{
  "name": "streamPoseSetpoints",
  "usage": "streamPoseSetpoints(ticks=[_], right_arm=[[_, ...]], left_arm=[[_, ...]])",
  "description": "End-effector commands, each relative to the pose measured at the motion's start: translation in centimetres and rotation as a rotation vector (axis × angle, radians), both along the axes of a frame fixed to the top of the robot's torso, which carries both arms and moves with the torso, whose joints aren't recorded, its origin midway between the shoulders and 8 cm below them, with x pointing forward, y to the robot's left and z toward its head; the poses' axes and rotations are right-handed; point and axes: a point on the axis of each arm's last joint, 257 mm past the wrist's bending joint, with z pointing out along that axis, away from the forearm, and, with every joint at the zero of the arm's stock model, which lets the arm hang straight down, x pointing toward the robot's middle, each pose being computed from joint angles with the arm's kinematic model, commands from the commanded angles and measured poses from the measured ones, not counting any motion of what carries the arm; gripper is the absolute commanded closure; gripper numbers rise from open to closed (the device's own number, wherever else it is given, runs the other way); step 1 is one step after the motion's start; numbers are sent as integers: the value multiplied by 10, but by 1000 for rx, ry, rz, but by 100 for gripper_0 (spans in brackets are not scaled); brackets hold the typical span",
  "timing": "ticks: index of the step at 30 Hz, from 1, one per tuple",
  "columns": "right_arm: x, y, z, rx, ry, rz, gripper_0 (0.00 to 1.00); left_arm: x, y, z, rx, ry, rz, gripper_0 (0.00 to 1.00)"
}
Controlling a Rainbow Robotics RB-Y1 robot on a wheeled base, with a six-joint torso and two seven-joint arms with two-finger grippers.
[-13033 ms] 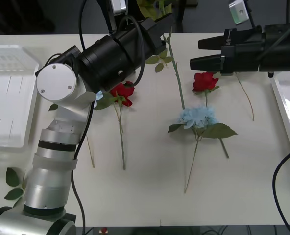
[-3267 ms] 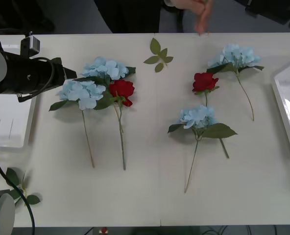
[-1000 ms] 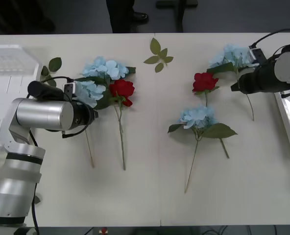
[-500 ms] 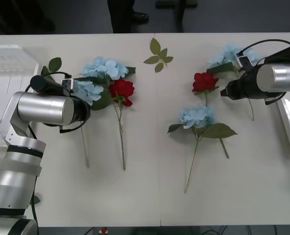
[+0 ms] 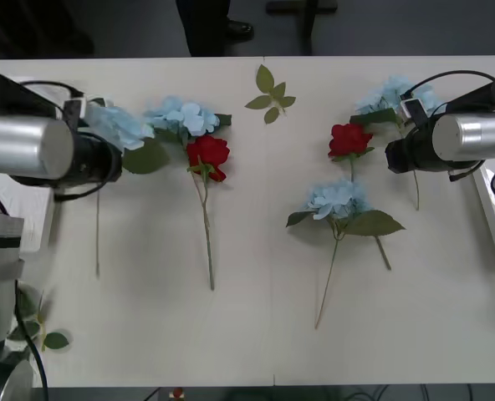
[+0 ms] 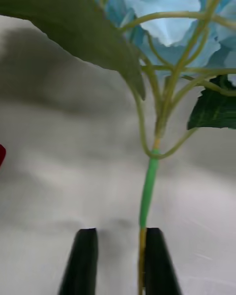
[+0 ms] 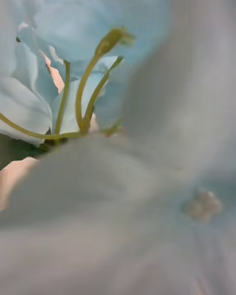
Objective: Place the red flowers into the right box and the blue flowers into the left box. If a person shows an open palm, hand one flower to the person first, then continue sorting.
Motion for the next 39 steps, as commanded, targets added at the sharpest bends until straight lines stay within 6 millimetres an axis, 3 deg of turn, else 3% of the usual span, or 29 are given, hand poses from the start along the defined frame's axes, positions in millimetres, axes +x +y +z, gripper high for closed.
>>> streamPoseSetpoints(ticks=[1, 5, 8, 12, 18, 19, 20, 23, 25, 29, 35, 39], right_arm=[[15, 16, 22, 32, -45, -1, 100], [17, 13, 27, 28, -51, -2, 100], [21, 6, 39, 16, -73, 2, 100], [30, -7, 80, -20, -148, 27, 100], [37, -10, 153, 9, -307, 57, 100], [37, -10, 153, 9, -307, 57, 100], [36, 0, 180, 33, -372, 82, 100], [30, 29, 217, 90, -451, 147, 100], [25, 49, 236, 120, -495, 189, 100], [-1, 113, 286, 260, -613, 328, 100], [-51, 185, 335, 576, -650, 480, 100], [-82, 219, 344, 771, -563, 557, 100]], left_arm=[[9, 36, 92, 32, -109, 18, 100], [2, 85, 125, 52, -124, 59, 100], [-4, 123, 139, 70, -122, 95, 100], [-14, 181, 152, 81, -97, 127, 100], [-16, 244, 145, 56, -72, 144, 100], [-16, 244, 145, 56, -72, 144, 100], [-12, 261, 135, 64, -73, 150, 100], [-3, 277, 114, 63, -80, 159, 100], [2, 281, 98, 57, -79, 163, 100], [7, 289, 58, 42, -60, 186, 100], [4, 282, 12, 8, 3, 204, 100], [3, 276, 0, -2, 15, 202, 100]])
